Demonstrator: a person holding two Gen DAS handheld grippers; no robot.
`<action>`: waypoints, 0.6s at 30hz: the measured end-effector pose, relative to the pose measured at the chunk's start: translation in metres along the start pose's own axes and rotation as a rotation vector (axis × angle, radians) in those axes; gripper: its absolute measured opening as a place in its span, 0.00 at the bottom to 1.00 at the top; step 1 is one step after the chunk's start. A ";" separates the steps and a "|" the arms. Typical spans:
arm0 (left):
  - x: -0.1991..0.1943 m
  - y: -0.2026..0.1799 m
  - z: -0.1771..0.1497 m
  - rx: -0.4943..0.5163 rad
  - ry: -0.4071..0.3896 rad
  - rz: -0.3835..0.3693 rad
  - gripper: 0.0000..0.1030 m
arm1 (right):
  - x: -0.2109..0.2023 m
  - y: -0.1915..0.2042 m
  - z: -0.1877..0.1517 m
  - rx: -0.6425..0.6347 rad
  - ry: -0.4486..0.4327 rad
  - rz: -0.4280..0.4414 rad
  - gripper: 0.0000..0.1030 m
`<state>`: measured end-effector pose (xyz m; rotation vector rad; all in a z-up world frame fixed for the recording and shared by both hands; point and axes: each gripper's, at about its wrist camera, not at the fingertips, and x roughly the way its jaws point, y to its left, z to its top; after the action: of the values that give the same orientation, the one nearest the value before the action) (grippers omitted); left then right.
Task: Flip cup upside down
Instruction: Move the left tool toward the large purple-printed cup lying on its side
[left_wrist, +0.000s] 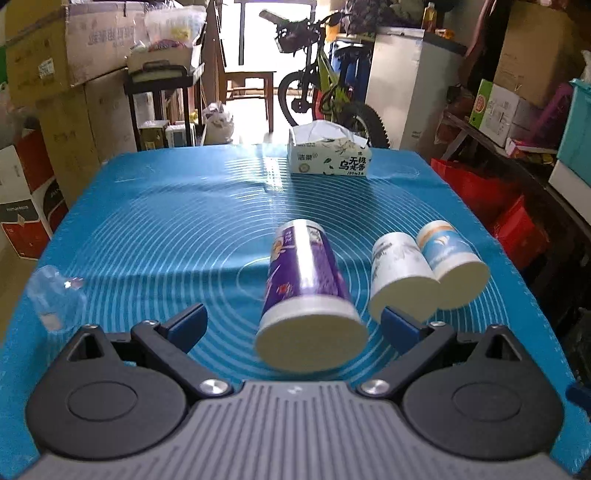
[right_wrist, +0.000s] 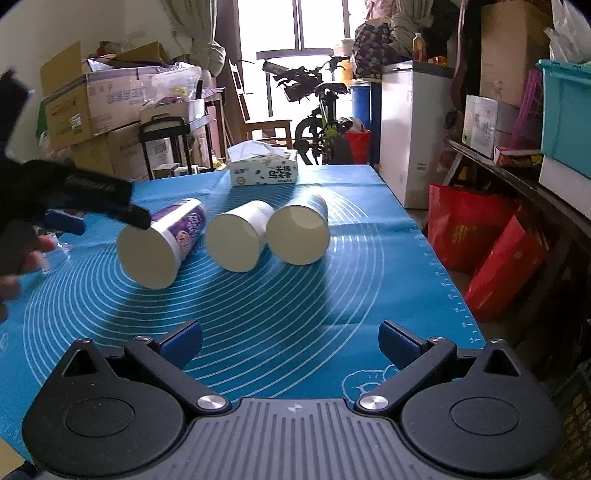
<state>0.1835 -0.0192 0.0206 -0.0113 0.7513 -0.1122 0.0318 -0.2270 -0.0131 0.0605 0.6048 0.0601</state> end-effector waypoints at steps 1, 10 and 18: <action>0.007 -0.003 0.002 0.008 0.011 0.004 0.96 | 0.002 -0.001 0.000 0.000 0.002 -0.003 1.00; 0.046 -0.006 0.003 -0.001 0.114 -0.008 0.81 | 0.010 -0.005 0.000 0.004 0.005 -0.014 1.00; 0.029 -0.002 0.001 0.016 0.095 -0.013 0.74 | 0.011 -0.004 0.000 0.004 0.011 -0.013 1.00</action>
<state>0.2048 -0.0246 0.0019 0.0041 0.8453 -0.1313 0.0408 -0.2299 -0.0198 0.0597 0.6159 0.0467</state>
